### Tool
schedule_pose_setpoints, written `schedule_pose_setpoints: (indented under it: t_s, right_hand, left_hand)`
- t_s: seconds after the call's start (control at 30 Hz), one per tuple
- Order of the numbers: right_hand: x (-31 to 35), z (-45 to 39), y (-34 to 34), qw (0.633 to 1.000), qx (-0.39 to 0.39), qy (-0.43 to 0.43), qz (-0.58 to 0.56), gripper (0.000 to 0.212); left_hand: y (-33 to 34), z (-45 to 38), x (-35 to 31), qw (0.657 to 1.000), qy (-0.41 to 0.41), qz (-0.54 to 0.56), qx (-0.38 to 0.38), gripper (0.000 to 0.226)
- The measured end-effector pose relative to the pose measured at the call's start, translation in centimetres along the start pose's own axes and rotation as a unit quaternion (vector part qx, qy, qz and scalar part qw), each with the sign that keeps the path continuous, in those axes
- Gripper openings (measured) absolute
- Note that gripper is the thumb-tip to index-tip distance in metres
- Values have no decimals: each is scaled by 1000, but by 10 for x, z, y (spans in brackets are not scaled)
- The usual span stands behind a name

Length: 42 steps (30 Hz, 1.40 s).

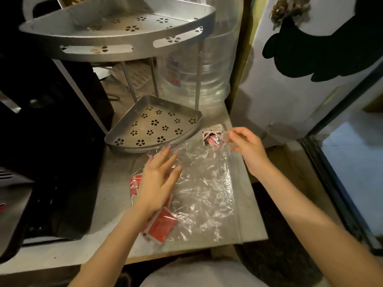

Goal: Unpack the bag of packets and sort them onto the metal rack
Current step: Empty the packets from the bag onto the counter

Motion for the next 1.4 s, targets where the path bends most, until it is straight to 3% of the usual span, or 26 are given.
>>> schedule_pose_setpoints:
  t_s: [0.17,0.23,0.33,0.37,0.43,0.47,0.57,0.63,0.77,0.97,1.27,1.4]
  right_hand:
    - [4,5,4,1000,-1,2,-27,11]
    - [7,7,4,999,-1,-19,39,16]
    - [20,23,13,982,-2,-75,174,56]
    - [26,33,18,973,-5,-102,206,58]
    - [33,55,25,953,-13,-145,266,39]
    - [35,64,29,945,0,-137,297,30]
    - [23,87,47,901,110,-29,419,51]
    - [9,97,57,873,144,-10,465,51]
    - [-9,102,58,902,145,-31,405,25]
    - [-10,100,40,954,91,-18,285,25]
    - [2,77,-13,988,23,56,143,17]
    - [7,64,-45,982,53,145,108,5]
  left_hand:
    - [6,44,-28,994,23,2,103,65]
    - [17,56,-30,997,32,1,77,55]
    - [26,59,-30,999,23,15,36,39]
    - [27,59,-31,999,19,18,30,36]
    - [32,61,-33,1000,16,20,19,33]
    - [34,62,-34,1000,14,17,13,32]
    - [41,66,-35,1000,6,7,2,35]
    - [44,67,-36,1000,21,8,1,38]
    - [45,72,-39,999,23,18,23,49]
    - [52,73,-37,995,10,-27,96,81]
    - [63,71,-26,982,37,-134,130,76]
    - [66,70,-25,987,48,-116,104,62]
Point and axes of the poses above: each hand's wrist, its own z-axis away from the middle knuckle, its own y-axis out of the palm, x = y × z, the point moved 2 cm from there along -z, towards the middle knuckle, and after that the axes turned 3 degrees about x, right-handed, at the moved point
